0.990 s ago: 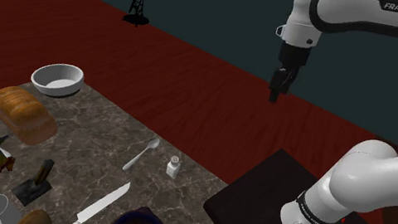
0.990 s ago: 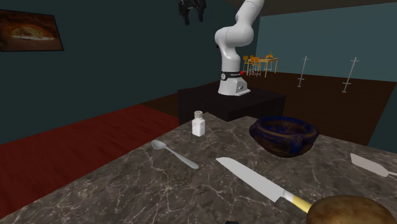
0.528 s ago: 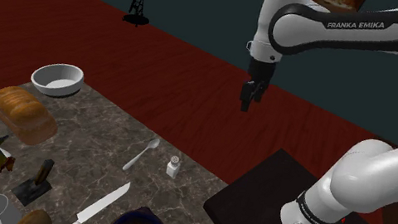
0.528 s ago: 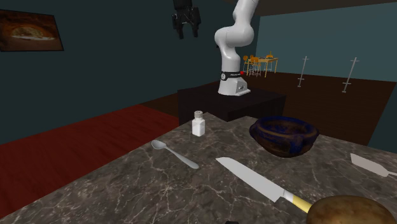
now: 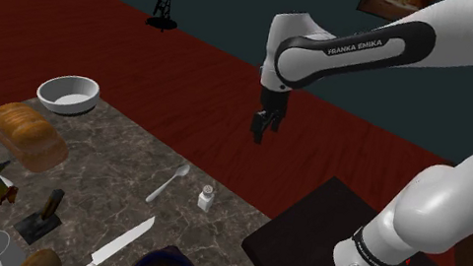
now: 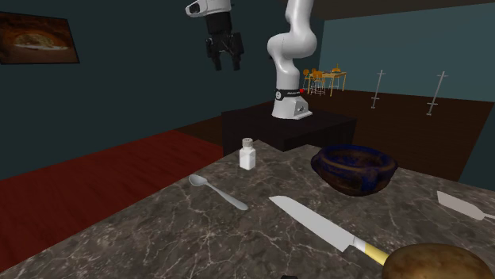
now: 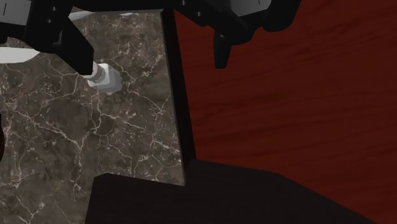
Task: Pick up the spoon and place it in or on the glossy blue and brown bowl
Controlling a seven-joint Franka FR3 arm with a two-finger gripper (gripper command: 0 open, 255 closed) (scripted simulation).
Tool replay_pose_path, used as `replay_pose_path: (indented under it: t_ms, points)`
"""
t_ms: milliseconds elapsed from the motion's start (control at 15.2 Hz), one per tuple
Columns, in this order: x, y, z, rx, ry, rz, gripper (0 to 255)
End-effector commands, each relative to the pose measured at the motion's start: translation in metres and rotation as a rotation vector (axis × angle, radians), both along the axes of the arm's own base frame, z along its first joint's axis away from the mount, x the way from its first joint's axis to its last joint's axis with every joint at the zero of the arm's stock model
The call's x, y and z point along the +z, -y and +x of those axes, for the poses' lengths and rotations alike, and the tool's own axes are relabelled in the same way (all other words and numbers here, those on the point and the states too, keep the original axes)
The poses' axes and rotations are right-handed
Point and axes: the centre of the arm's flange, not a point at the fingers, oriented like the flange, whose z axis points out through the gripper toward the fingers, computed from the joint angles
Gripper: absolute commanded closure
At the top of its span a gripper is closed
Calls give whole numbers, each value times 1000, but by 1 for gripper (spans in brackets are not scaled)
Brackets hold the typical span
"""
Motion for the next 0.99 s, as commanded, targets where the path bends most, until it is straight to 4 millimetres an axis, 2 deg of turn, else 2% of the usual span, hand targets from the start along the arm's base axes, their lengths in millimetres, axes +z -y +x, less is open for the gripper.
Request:
replay_pose_path:
  t_ms: [0, 924]
  points:
    - [-21, -15, 16, 5, 1, 0, 0]
    - [-151, -99, 118, 40, 3, -9, 0]
